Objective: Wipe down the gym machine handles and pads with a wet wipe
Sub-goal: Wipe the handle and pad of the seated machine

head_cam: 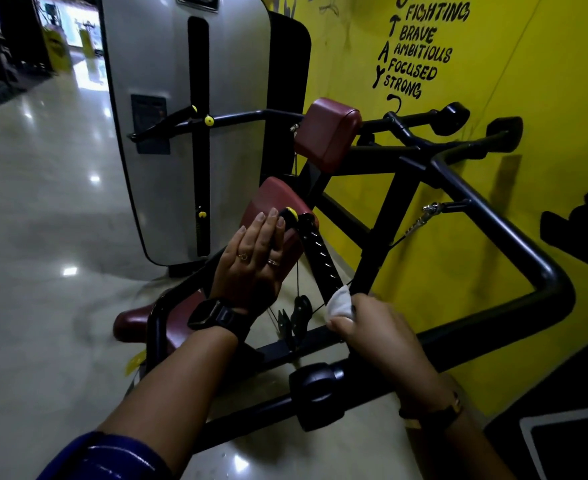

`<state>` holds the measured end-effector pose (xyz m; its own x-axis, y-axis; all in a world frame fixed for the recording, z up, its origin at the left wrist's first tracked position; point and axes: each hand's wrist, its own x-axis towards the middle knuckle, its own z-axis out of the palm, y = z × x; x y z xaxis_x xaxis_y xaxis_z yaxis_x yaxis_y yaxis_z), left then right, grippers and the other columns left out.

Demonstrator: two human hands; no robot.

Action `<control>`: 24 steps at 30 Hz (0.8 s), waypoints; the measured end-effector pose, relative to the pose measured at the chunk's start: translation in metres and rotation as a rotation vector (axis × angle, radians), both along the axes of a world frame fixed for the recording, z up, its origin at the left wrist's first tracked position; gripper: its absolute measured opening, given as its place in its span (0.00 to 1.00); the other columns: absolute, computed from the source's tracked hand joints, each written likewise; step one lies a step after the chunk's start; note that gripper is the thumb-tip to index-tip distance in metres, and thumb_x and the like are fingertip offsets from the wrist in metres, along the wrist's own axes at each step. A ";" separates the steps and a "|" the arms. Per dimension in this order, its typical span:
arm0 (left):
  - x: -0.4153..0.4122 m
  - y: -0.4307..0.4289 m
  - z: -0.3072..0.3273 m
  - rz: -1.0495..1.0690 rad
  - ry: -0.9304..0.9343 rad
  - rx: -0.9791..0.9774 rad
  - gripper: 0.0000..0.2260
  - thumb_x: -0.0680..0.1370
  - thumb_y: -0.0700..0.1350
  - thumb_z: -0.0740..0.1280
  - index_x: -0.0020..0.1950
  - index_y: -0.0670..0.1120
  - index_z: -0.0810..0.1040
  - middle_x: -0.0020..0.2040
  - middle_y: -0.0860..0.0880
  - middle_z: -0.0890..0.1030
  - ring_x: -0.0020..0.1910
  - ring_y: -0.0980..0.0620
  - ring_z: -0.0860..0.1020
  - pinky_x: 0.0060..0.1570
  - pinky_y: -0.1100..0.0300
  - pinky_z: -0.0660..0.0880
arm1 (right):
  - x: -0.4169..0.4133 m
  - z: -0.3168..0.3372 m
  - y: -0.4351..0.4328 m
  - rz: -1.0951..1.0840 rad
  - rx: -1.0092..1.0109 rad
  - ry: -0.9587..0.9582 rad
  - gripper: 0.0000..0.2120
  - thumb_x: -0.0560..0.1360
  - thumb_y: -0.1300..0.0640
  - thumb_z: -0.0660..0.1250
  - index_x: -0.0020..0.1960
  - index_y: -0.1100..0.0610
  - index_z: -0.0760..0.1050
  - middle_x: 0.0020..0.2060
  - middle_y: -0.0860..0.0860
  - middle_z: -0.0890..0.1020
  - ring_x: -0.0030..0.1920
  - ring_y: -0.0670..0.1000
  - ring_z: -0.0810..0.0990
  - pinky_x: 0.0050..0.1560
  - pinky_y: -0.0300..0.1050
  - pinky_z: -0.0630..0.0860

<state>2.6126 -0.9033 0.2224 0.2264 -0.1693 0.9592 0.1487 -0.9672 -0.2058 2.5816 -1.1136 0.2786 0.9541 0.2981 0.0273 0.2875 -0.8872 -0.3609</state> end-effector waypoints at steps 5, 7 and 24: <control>0.001 0.001 -0.001 0.012 0.003 0.018 0.21 0.83 0.45 0.49 0.71 0.39 0.71 0.70 0.42 0.74 0.70 0.46 0.71 0.70 0.51 0.63 | 0.019 0.021 -0.021 -0.030 0.267 -0.081 0.07 0.80 0.54 0.61 0.48 0.54 0.77 0.42 0.53 0.81 0.43 0.52 0.79 0.43 0.50 0.76; 0.001 0.001 0.000 0.007 -0.003 0.015 0.22 0.83 0.45 0.49 0.71 0.39 0.72 0.70 0.42 0.74 0.69 0.46 0.72 0.70 0.51 0.63 | 0.022 0.031 -0.027 -0.011 0.614 0.024 0.07 0.80 0.61 0.62 0.45 0.52 0.76 0.41 0.52 0.81 0.43 0.51 0.78 0.43 0.47 0.75; 0.004 0.006 -0.004 -0.020 -0.034 0.052 0.21 0.83 0.45 0.50 0.72 0.39 0.68 0.69 0.43 0.74 0.68 0.47 0.74 0.66 0.52 0.69 | 0.038 0.015 -0.019 1.198 -0.550 -0.656 0.11 0.70 0.49 0.65 0.51 0.44 0.80 0.52 0.44 0.82 0.61 0.49 0.78 0.68 0.57 0.58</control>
